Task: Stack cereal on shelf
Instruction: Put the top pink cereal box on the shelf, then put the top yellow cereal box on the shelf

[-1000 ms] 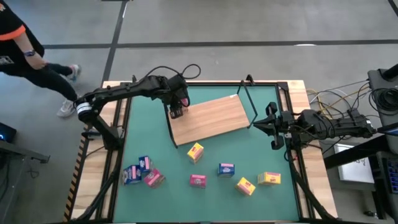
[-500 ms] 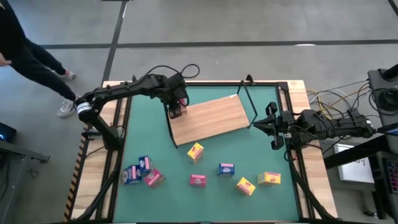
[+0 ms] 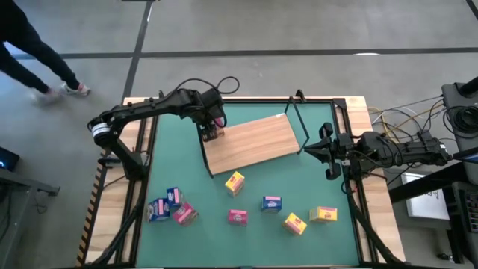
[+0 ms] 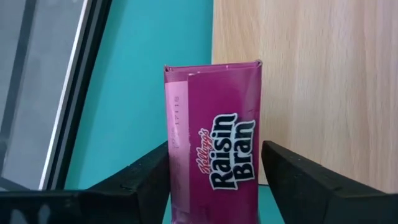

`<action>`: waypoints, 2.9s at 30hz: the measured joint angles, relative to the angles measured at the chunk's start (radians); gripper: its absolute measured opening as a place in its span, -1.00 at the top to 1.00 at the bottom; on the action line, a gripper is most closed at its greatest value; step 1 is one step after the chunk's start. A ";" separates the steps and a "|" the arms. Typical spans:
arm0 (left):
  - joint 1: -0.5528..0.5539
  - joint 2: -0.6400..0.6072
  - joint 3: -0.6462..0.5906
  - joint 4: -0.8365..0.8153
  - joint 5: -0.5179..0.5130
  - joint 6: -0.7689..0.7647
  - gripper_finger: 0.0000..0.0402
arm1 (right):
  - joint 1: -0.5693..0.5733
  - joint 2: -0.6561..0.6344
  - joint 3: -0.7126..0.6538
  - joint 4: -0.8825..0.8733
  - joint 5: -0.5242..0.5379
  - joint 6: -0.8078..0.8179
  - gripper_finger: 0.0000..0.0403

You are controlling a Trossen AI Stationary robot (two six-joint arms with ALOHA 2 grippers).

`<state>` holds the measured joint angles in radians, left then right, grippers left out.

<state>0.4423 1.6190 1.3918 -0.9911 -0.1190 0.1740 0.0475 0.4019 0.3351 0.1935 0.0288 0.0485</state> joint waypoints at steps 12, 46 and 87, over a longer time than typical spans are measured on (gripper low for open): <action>0.000 -0.001 0.119 -0.106 -0.002 0.006 -0.14 | 0.000 0.000 0.000 0.000 0.027 -0.001 0.89; -0.771 -0.101 0.114 0.149 -0.170 -0.325 -0.14 | 0.000 0.000 0.000 -0.001 0.104 -0.023 0.89; -1.036 -0.175 -0.249 0.102 -0.700 -0.522 -0.14 | 0.001 0.339 0.073 0.271 0.117 0.004 0.89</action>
<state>-0.5934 1.4439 1.1429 -0.8893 -0.8194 -0.3481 0.0483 0.7414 0.4086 0.4641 0.1454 0.0521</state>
